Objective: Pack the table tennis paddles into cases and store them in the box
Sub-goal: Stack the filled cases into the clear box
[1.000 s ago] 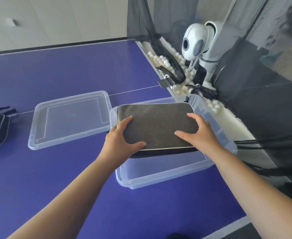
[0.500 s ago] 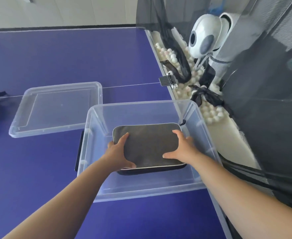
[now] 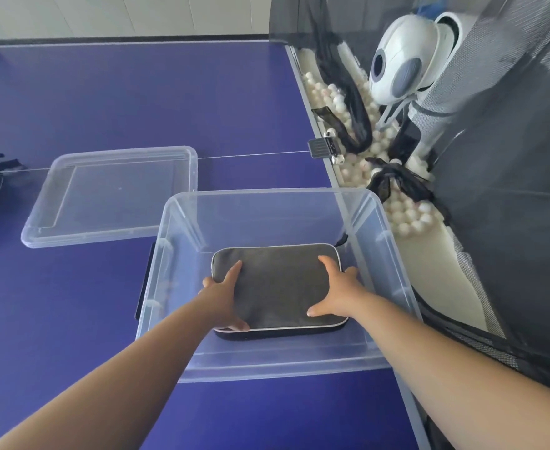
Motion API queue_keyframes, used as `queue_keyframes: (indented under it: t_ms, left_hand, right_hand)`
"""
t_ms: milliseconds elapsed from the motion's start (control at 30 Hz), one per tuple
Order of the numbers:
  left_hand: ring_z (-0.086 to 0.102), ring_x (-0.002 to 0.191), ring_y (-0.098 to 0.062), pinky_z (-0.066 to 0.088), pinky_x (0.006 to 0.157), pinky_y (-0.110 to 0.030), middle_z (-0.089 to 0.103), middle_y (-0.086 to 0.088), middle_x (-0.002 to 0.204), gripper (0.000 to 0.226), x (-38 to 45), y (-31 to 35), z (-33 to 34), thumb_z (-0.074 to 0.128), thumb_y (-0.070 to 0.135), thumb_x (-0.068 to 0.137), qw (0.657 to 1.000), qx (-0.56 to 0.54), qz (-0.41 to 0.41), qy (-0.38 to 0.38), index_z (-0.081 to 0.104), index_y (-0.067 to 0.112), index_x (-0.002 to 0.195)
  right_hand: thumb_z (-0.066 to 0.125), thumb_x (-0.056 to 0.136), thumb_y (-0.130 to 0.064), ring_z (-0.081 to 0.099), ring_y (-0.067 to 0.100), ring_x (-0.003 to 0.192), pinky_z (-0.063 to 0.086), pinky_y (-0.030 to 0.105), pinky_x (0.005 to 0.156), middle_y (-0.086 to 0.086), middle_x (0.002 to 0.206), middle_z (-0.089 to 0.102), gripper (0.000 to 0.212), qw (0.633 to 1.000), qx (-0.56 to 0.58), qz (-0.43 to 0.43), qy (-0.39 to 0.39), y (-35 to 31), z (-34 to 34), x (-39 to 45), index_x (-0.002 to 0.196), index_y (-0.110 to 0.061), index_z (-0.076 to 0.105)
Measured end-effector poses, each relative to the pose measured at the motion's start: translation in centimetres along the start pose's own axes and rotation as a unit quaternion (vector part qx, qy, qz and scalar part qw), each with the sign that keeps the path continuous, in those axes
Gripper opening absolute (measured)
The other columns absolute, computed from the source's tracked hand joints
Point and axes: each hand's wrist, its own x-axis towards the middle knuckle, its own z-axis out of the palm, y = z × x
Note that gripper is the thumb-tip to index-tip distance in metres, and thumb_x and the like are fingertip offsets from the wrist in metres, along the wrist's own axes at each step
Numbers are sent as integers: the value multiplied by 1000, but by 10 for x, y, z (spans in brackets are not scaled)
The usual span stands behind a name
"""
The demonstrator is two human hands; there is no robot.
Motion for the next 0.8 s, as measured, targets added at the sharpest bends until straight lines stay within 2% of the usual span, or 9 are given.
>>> queue_keyframes:
  t_ms: [67, 100, 167, 233, 333, 467, 667, 800]
  left_hand:
    - [35, 132, -39, 40, 106, -47, -3, -22, 154, 138, -5, 5, 2, 86, 50, 62, 998, 58, -25, 9, -21, 46, 148]
    - [23, 139, -41, 37, 108, -52, -16, -23, 155, 137, -7, 9, 3, 84, 55, 62, 995, 94, -33, 23, -23, 45, 147]
    - [2, 146, -40, 27, 110, -59, -31, -19, 155, 131, -11, 19, 5, 78, 63, 65, 987, 151, -18, 51, -21, 43, 149]
    - [-12, 148, -37, 14, 115, -60, -32, -15, 156, 120, -15, 29, 8, 69, 67, 72, 984, 168, 24, 54, -17, 40, 151]
    - [-14, 149, -34, 6, 120, -53, -28, -11, 159, 109, -22, 40, 15, 61, 67, 80, 984, 166, 59, 32, -12, 36, 154]
    - [-11, 150, -31, 8, 121, -48, -22, -9, 161, 99, -35, 41, 17, 58, 62, 85, 986, 146, 68, 29, -5, 31, 156]
    - [-3, 150, -29, 15, 119, -43, -10, -10, 163, 89, -69, 20, -3, 55, 56, 89, 983, 113, 99, 109, 5, 27, 157]
    - [0, 150, -26, 14, 119, -41, 0, -5, 164, 83, -99, -5, -24, 56, 54, 90, 965, 116, 150, 182, 14, 25, 155]
  right_hand:
    - [86, 64, -44, 49, 27, 95, 45, 33, 80, 15, 138, 23, 124, 1000, -23, 8, -9, -4, 0, -2, 149, -44, -4]
    - [85, 64, -46, 49, 30, 104, 47, 36, 86, 16, 141, 21, 125, 999, -41, 11, -6, -7, 0, -3, 149, -44, -6]
    - [82, 67, -49, 32, 37, 133, 43, 45, 101, 17, 152, 8, 122, 996, -87, 6, 18, -14, 0, -6, 150, -43, -7]
    - [76, 71, -54, 11, 38, 144, 37, 51, 107, 13, 159, -7, 114, 991, -125, -19, 39, -21, 1, -9, 151, -41, -4]
    - [67, 81, -57, 3, 35, 148, 32, 52, 111, 9, 161, -10, 100, 989, -139, -42, 16, -31, 5, -19, 153, -37, 1]
    - [61, 86, -55, 8, 33, 148, 30, 48, 113, 7, 162, -3, 89, 990, -129, -50, 12, -42, 16, -38, 153, -32, 8]
    - [58, 89, -52, 12, 32, 146, 30, 46, 111, 6, 162, 3, 81, 990, -125, -32, 61, -58, 20, -75, 153, -28, 14]
    - [51, 92, -56, 12, 32, 147, 28, 47, 112, 6, 162, 5, 79, 984, -132, -29, 115, -81, 22, -103, 154, -21, 15]
